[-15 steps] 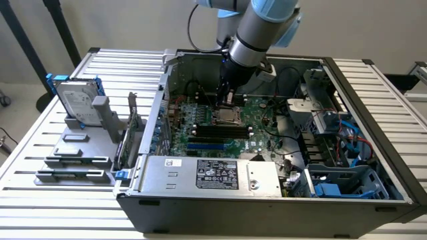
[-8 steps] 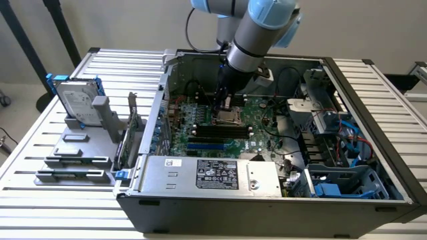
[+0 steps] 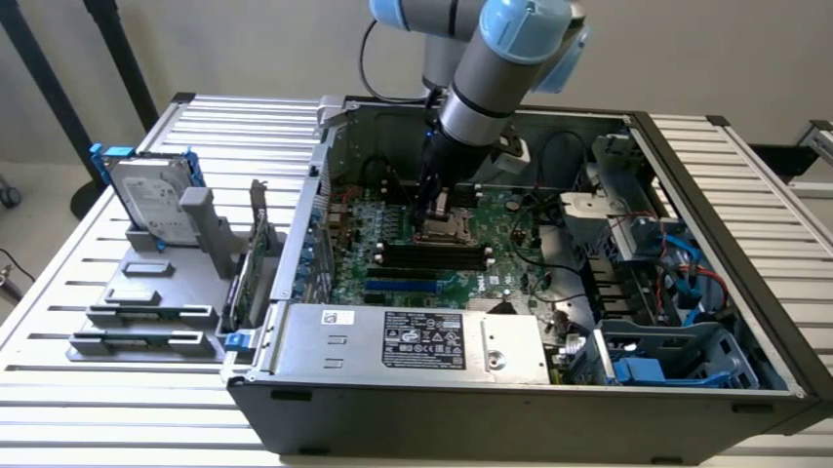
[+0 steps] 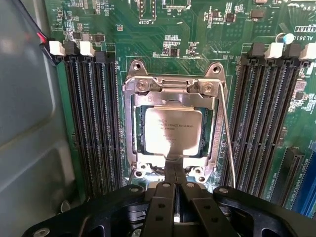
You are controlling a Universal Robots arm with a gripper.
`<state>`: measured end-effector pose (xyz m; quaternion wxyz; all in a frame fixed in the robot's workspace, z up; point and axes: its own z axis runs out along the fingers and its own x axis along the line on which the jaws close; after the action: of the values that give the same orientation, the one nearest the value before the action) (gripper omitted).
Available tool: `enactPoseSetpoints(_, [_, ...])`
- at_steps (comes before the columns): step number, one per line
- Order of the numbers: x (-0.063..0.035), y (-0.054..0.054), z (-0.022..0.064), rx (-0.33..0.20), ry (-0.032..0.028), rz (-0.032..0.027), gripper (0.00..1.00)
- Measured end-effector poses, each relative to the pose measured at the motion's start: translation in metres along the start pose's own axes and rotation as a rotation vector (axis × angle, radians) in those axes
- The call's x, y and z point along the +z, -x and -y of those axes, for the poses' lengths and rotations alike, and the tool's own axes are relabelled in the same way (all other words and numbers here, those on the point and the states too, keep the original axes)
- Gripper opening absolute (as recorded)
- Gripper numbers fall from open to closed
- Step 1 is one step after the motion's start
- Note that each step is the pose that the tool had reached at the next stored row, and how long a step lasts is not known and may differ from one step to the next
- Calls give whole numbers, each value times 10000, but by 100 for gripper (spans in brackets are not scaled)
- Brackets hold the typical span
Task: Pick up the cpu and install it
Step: 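Close the cpu cover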
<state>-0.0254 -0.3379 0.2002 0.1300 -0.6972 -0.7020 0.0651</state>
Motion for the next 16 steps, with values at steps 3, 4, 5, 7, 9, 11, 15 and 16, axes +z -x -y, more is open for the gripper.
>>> enactPoseSetpoints(3, [-109, -4, 40, -4, -4, -21, 11])
enactPoseSetpoints(4, [-131, -2, 59, -8, -5, -31, 11])
enactPoseSetpoints(5, [-141, 2, 84, -12, -5, -46, 11])
enactPoseSetpoints(7, [-146, 13, 155, -22, -5, -81, 11])
enactPoseSetpoints(9, [-144, 21, 232, -31, -6, -112, 11])
enactPoseSetpoints(11, [-142, 23, 259, -33, -5, -122, 11])
enactPoseSetpoints(15, [-142, 23, 259, -34, -4, -122, 11])
enactPoseSetpoints(16, [-143, 23, 259, -34, -4, -122, 11])
